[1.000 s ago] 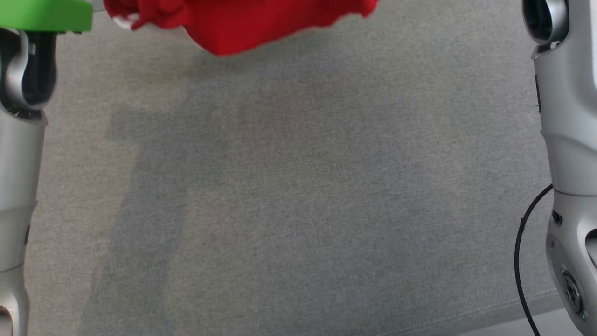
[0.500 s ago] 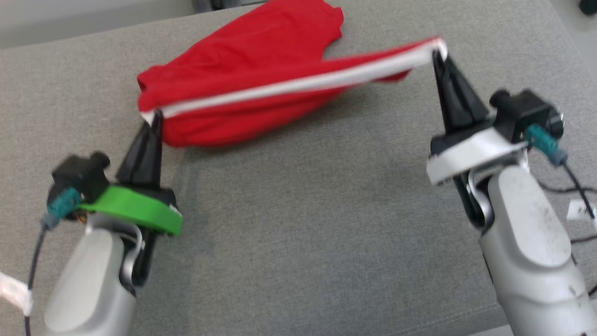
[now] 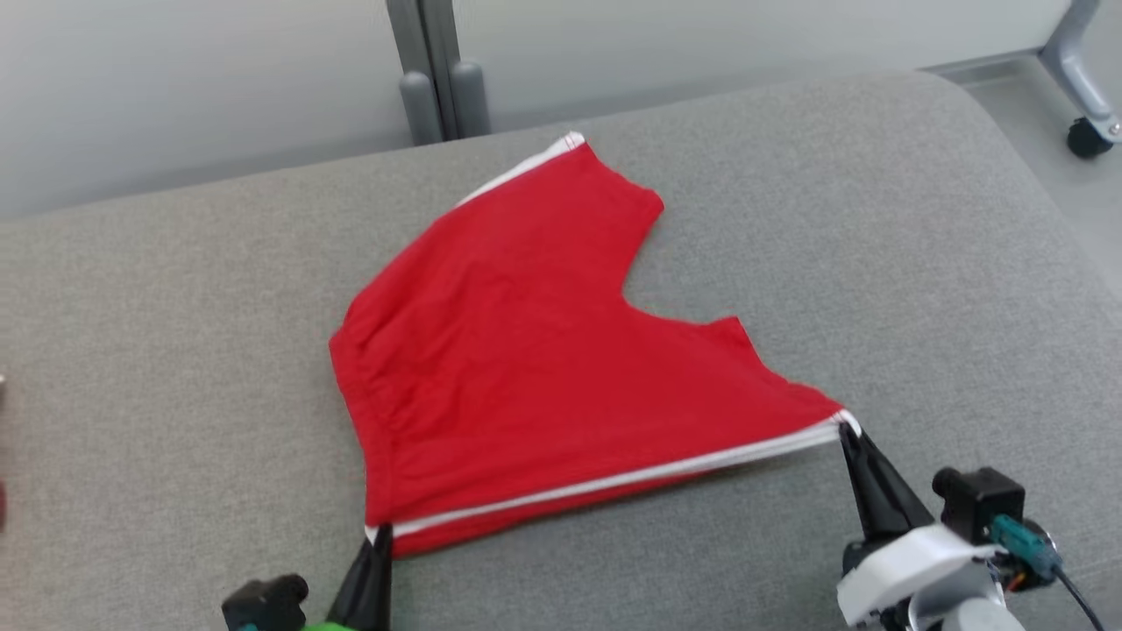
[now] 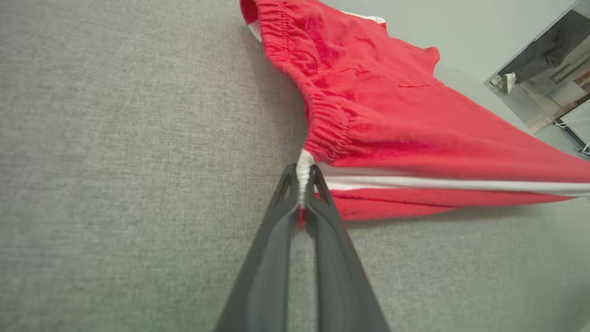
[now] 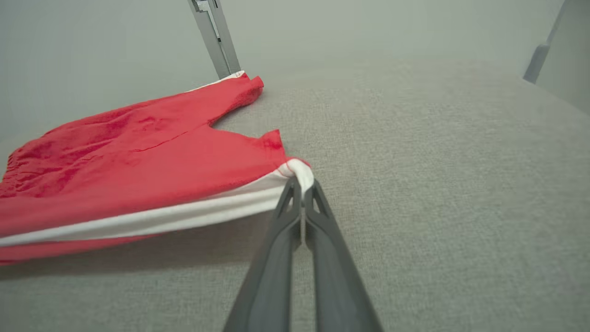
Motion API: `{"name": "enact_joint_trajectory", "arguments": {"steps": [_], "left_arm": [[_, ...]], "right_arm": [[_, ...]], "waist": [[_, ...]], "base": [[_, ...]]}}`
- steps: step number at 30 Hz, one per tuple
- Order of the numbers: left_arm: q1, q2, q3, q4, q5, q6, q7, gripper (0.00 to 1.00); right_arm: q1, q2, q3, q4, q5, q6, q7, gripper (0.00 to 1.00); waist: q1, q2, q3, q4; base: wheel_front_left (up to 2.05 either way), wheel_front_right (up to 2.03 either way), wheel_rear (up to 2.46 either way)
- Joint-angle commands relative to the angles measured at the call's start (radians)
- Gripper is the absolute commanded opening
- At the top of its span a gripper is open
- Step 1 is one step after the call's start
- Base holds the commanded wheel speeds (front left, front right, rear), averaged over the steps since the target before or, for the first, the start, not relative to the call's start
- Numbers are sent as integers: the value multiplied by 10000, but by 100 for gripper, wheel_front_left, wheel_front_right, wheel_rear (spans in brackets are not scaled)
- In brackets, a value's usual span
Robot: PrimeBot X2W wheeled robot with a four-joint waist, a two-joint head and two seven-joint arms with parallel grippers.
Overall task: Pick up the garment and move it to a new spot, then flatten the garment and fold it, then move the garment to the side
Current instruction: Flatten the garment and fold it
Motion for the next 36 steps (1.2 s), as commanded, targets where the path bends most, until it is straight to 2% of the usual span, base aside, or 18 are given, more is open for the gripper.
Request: {"name": "enact_joint_trajectory", "arguments": {"steps": [1, 8, 14, 24, 29, 36], "left_arm": [[412, 46, 111, 127, 104, 38, -35, 0], [1100, -181, -26, -196, 203, 38, -35, 0], [942, -142, -211, -712, 281, 37, -35, 0], [-938, 60, -437, -1579, 287, 35, -34, 0], [-2042, 2, -499, -1691, 83, 35, -33, 0], [-3446, -33, -1062, -1518, -294, 35, -22, 0]], "right_arm": [[511, -120, -263, -89, 160, -45, -19, 0], [1685, -164, -387, -729, 302, -44, -19, 0], [1069, -212, -331, -998, 158, -44, -19, 0], [-2269, -371, 239, -36, -424, -33, -17, 0], [-4387, -530, 541, 970, -957, -33, -16, 0], [-7083, -734, 800, 2524, -1837, -32, -11, 0]], "waist": [[0, 0, -799, 185], [0, 0, -1019, 504], [0, 0, -798, 698], [0, 0, 494, 977], [0, 0, 1334, 1281], [0, 0, 2577, 1897]], "base": [[0, 0, 0], [0, 0, 0], [0, 0, 0], [0, 0, 0], [0, 0, 0], [0, 0, 0]]}}
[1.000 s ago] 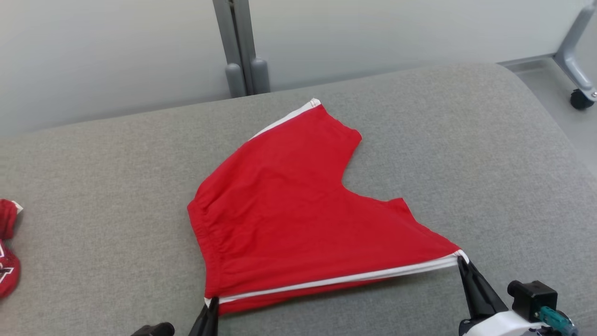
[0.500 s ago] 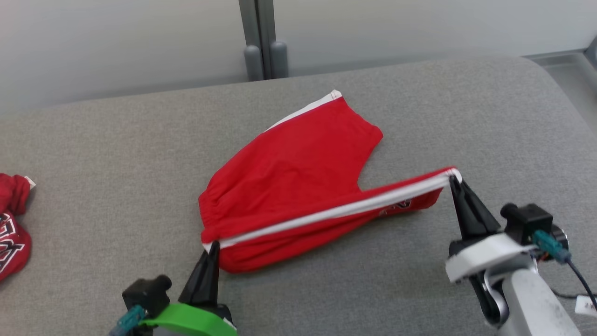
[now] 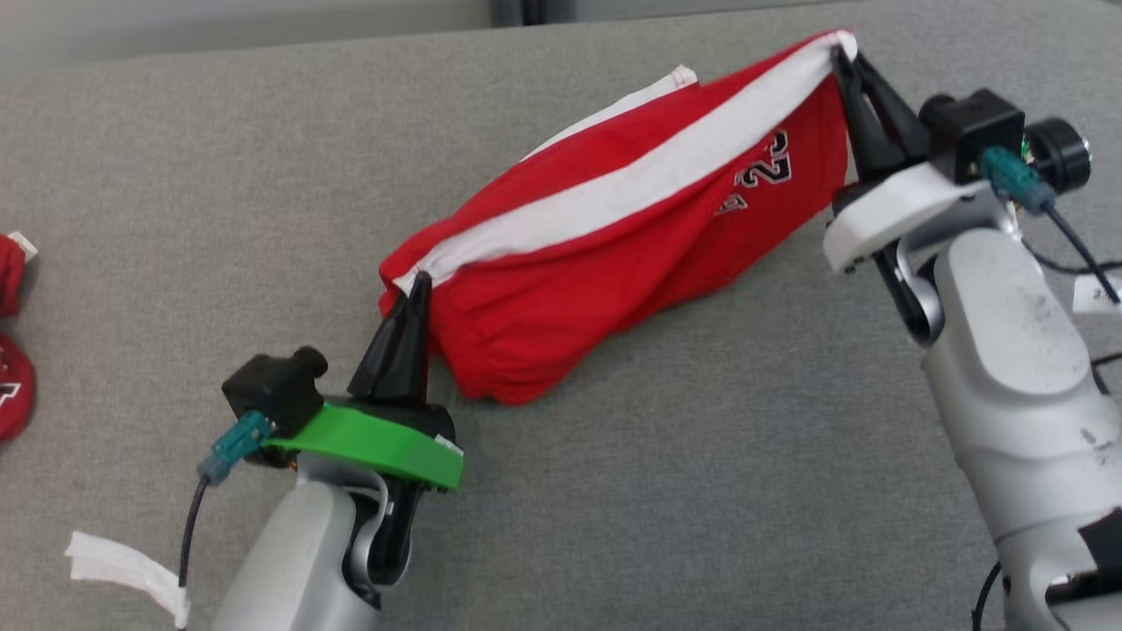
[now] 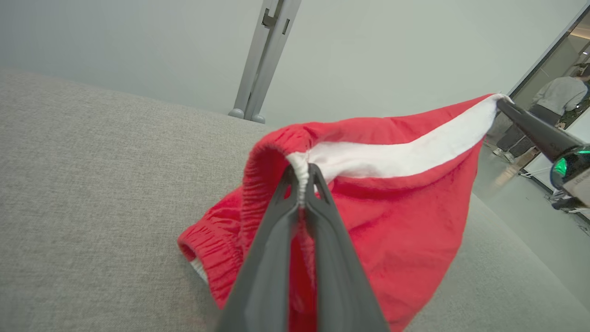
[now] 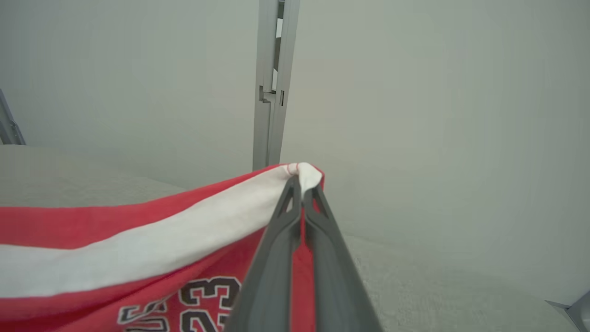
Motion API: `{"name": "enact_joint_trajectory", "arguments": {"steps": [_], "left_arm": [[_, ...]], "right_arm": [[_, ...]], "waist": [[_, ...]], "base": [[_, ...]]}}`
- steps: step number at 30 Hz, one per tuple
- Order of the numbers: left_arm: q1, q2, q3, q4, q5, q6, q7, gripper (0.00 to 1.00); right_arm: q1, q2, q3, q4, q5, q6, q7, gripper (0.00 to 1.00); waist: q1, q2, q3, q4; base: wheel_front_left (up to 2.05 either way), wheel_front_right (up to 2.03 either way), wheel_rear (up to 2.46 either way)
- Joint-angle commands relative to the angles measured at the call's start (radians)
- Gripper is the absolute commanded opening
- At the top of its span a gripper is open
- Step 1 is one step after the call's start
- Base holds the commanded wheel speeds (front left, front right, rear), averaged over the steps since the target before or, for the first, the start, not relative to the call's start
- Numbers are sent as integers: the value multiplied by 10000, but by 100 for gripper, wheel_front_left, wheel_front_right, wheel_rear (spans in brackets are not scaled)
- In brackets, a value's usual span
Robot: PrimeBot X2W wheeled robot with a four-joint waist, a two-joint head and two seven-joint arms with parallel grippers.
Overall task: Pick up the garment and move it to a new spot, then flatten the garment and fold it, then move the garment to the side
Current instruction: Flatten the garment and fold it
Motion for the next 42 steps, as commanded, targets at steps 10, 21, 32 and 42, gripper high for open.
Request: {"name": "enact_joint_trajectory", "arguments": {"steps": [10, 21, 32, 42], "left_arm": [[-1653, -91, 180, 499, -210, 33, -10, 0], [-1633, -333, 604, 774, -24, 34, -10, 100], [-768, -405, 1232, 641, 352, 34, -9, 100], [-327, -409, 1464, 754, 987, 34, -8, 100]], "right_arm": [[-2420, 100, -315, 2153, -1365, -18, -5, 0], [-2082, 425, -1181, 2167, -1616, -18, -5, 100], [-1031, 310, -1268, 3926, -925, -18, 9, 100], [-682, 563, -1771, 4175, 460, -18, 0, 0]], "waist": [[0, 0, 2083, 1093], [0, 0, 2228, 1091], [0, 0, 1920, 963], [0, 0, 1262, 892]], "base": [[0, 0, 0], [0, 0, 0], [0, 0, 0], [0, 0, 0]]}}
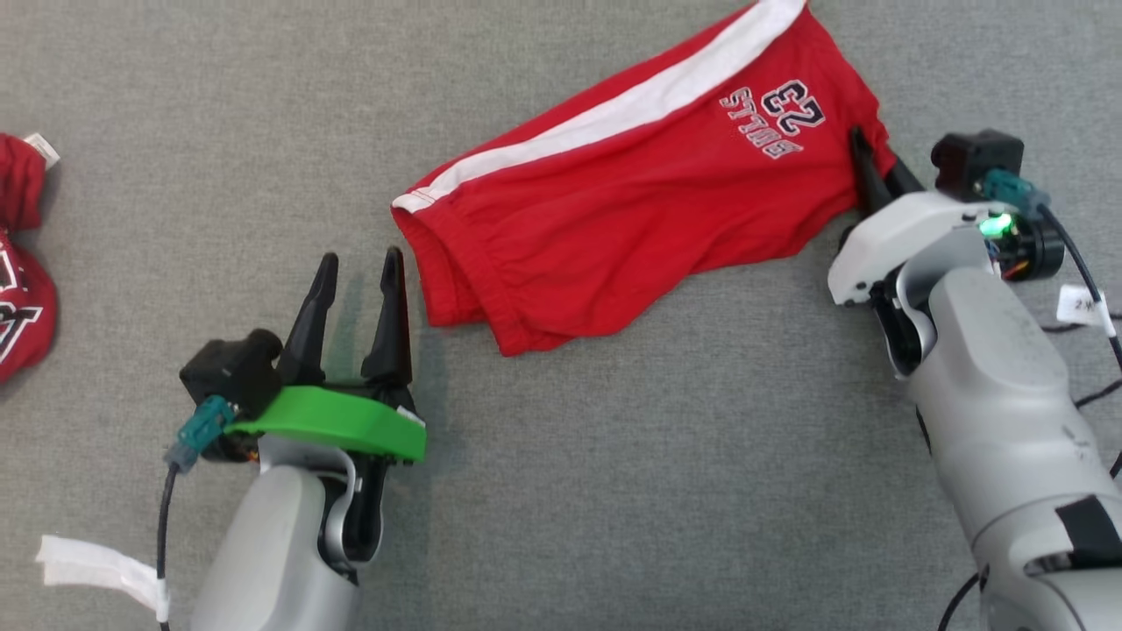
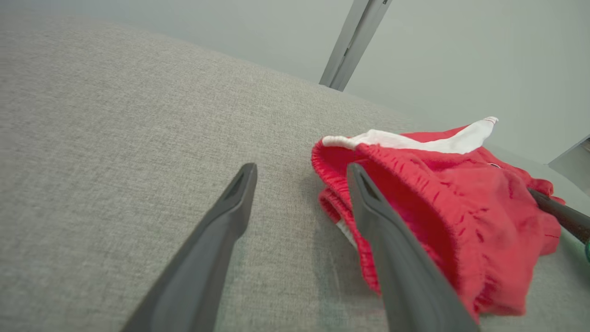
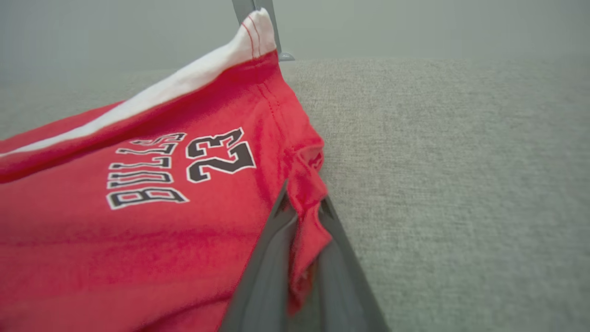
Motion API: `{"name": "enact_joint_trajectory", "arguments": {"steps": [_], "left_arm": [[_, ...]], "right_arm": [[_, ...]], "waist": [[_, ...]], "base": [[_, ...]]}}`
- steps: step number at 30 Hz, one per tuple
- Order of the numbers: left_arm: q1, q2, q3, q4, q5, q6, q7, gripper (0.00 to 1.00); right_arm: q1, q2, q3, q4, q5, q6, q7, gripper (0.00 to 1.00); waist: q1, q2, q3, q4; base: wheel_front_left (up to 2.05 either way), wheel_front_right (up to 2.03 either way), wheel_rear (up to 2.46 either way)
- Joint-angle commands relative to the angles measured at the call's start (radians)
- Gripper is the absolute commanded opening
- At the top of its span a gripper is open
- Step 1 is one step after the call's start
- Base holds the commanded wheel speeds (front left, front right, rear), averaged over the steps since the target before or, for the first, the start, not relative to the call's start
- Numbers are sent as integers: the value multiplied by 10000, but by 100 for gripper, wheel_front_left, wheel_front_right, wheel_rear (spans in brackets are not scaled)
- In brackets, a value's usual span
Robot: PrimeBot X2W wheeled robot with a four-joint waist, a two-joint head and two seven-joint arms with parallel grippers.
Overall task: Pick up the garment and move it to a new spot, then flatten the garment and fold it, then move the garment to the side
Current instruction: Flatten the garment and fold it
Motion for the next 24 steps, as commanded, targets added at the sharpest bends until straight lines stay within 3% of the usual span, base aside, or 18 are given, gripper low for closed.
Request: {"name": "enact_joint_trajectory", "arguments": {"steps": [1, 17, 24], "left_arm": [[226, 37, 91, 42, 143, 34, -10, 100], [2057, 7, 783, 447, 639, 34, -10, 100], [2420, -3, 679, 412, 658, 34, -8, 100]], "right_arm": [[471, -38, -128, -193, 208, -18, 6, 0], [4739, -23, -651, -3057, 2067, -18, 5, 0], [5048, -45, -504, -4062, 1981, -17, 3, 0]], "waist": [[-1, 0, -393, -167], [-1, 0, -2467, -1264], [-1, 0, -2558, -1242]], "base": [[0, 0, 0], [0, 0, 0], [0, 0, 0]]}}
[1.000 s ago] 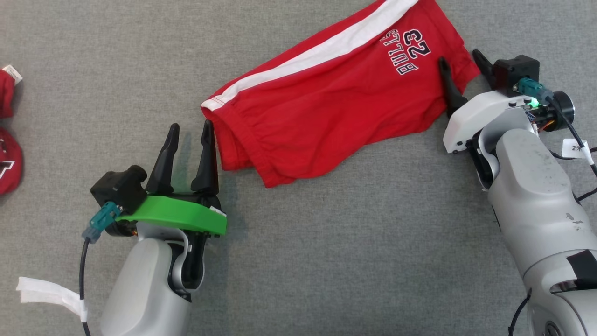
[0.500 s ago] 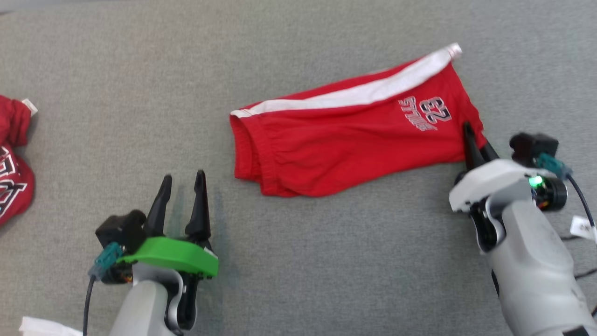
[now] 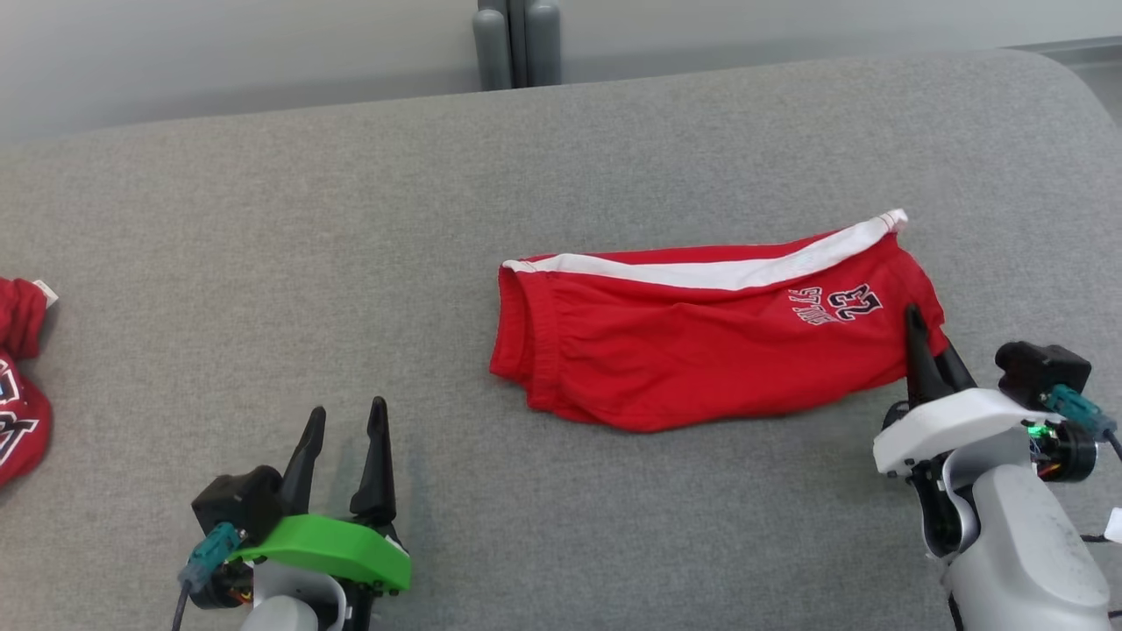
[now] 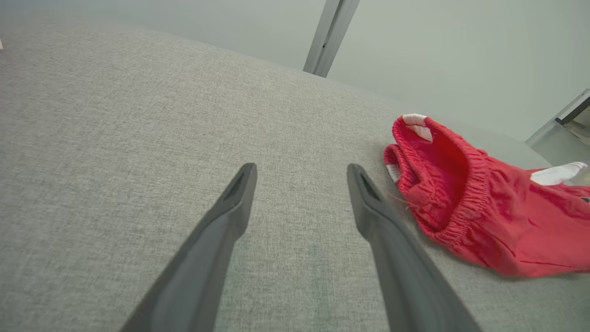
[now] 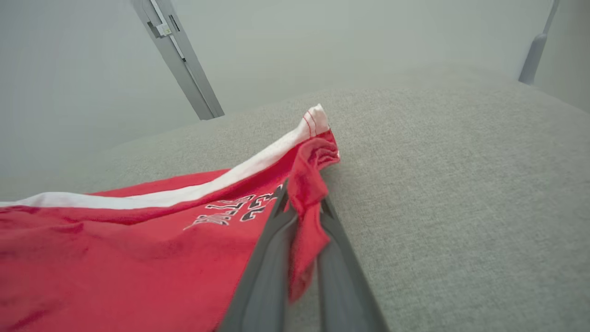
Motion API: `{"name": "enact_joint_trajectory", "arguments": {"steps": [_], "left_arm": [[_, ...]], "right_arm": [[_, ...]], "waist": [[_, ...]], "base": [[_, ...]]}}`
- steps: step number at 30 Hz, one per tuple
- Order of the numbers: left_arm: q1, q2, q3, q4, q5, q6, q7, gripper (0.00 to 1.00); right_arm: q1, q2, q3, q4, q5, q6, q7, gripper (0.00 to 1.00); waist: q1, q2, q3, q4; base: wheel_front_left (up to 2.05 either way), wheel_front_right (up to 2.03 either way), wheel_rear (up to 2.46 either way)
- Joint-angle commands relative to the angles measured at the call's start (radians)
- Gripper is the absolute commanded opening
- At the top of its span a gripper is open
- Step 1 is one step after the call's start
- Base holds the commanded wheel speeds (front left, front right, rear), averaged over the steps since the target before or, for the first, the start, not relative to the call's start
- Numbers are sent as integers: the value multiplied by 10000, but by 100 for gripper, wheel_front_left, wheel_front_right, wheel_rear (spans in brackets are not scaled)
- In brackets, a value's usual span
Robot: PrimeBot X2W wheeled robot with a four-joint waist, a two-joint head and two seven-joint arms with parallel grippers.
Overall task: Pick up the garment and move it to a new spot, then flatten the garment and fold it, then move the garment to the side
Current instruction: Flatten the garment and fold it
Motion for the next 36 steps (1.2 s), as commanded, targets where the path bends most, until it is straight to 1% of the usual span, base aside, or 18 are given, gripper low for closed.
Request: {"name": "enact_joint_trajectory", "arguments": {"steps": [1, 4, 6, 9, 11, 15, 17, 18, 19, 20, 22, 25, 27, 31, 36], "left_arm": [[175, 18, -37, 3, -7, 34, -8, 100], [184, 17, -240, 33, 162, 34, -10, 100], [189, 22, -338, 47, 118, 34, -8, 100], [153, 21, -430, 55, 36, 34, -10, 100], [129, 22, -470, 54, -15, 34, -8, 100], [109, 23, -588, 77, 152, 34, -10, 100], [97, 23, -609, 91, 195, 34, -10, 100], [86, 20, -611, 111, 246, 34, -8, 100], [69, 21, -597, 122, 317, 34, -8, 100], [52, 20, -593, 137, 409, 34, -10, 100], [20, 18, -623, 129, 681, 34, -8, 100], [49, 92, -520, 57, 1012, 34, -8, 100], [116, 165, -430, 31, 1285, 34, -8, 100], [225, 279, -160, -174, 1868, 34, -8, 100], [346, 274, 83, -511, 2483, 34, -10, 100]], "right_arm": [[-127, -8, 201, -314, -54, -15, -3, 0], [-407, 38, 1053, -1076, -73, -13, -3, 0], [-578, 46, 1885, -1517, 80, -15, -3, 0], [-873, 96, 3130, -1858, 319, -13, -3, 0], [-1047, 112, 4039, -1882, 456, -13, -1, 0], [-1197, 109, 5825, -1515, 1040, -13, -3, 0], [-1216, 107, 6492, -1233, 1338, -15, -3, 0], [-1186, 103, 6731, -936, 1401, -15, -1, 14], [-1153, 90, 6952, -687, 1460, -15, -3, 66], [-1154, 95, 7139, -592, 1648, -15, -6, 100], [-1121, 127, 7401, -480, 1754, -13, -7, 100], [-1000, 103, 7454, -651, 1818, -15, -7, 100], [-872, 92, 7094, -873, 1721, -15, -4, 100], [-463, 104, 5735, -1154, 998, -15, -3, 100], [210, 120, 3649, -1374, -178, -15, -3, 100]], "waist": [[0, 0, -72, 23], [0, 0, -131, 167], [0, 0, -167, 313], [0, 0, -218, 563], [0, 0, -238, 768], [0, 0, -265, 1202], [0, 0, -249, 1379], [0, 0, -237, 1451], [0, 0, -234, 1495], [0, 0, -232, 1525], [0, 0, -239, 1538], [0, 0, -254, 1379], [0, 0, -297, 1195], [0, 0, -416, 776], [0, 0, -501, 332]], "base": [[0, 0, 0], [0, 0, 0], [0, 0, 0], [0, 0, 0], [0, 0, 0], [0, 0, 0], [0, 0, 0], [0, 0, 0], [0, 0, 0], [0, 0, 0], [0, 0, 0], [0, 0, 0], [0, 0, 0], [0, 0, 0], [0, 0, 0]]}}
